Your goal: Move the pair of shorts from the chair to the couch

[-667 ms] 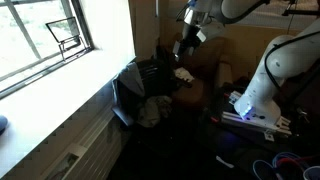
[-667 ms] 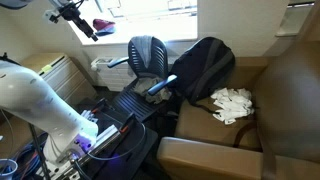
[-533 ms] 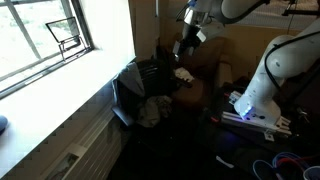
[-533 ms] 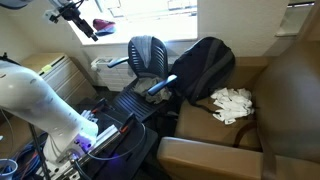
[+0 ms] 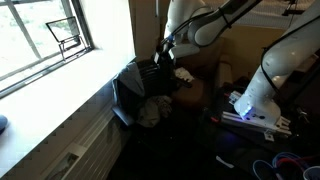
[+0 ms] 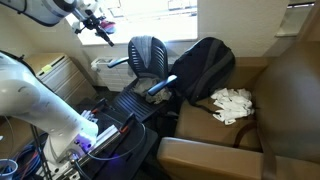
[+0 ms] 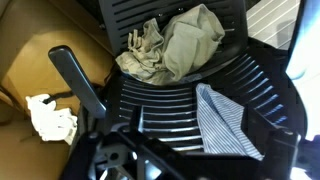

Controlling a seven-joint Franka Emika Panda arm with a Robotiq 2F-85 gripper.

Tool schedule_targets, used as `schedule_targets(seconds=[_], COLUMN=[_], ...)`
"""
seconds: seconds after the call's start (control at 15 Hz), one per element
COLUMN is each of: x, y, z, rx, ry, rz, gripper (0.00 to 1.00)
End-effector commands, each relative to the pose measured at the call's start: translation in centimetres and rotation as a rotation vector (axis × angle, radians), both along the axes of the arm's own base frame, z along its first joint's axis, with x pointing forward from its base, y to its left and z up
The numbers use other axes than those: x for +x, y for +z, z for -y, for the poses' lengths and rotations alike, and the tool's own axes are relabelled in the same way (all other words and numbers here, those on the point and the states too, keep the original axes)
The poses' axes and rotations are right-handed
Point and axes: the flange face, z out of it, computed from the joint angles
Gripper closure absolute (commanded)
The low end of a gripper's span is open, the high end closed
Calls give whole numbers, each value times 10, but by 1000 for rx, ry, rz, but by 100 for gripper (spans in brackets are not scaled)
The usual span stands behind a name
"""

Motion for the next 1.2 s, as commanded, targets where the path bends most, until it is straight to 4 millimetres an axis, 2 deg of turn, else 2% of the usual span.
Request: schedule_targets(seconds=[0.0,0.07,0.13,0.2,0.27,0.33,0.4,0.47,0.53,0.6,0.67,0.73,0.93,1.0,1.13], x=[57,71,86,57,71,81,86,99,110,115,116,115,110,113,117], y=[-45,-47,-40,-42,-44,-44,-43,-46,-62,-89,-116,-133,-206,-223,-232], z=[64,90,115,87,110,125,129,128,127,129,135,141,175,189,207], rx=[48,94,158,95,128,143,150,134,129,163,176,191,224,221,181], ry=[-151,-174,-198,-176,-193,-204,-210,-213,-174,-108,-79,-52,16,29,8], rz=[-124,-156,-160,-123,-135,-139,-139,-160,-227,-270,-290,-331,-491,-551,-669], gripper=[0,0,0,0,0,0,0,0,0,0,0,0,0,0,0])
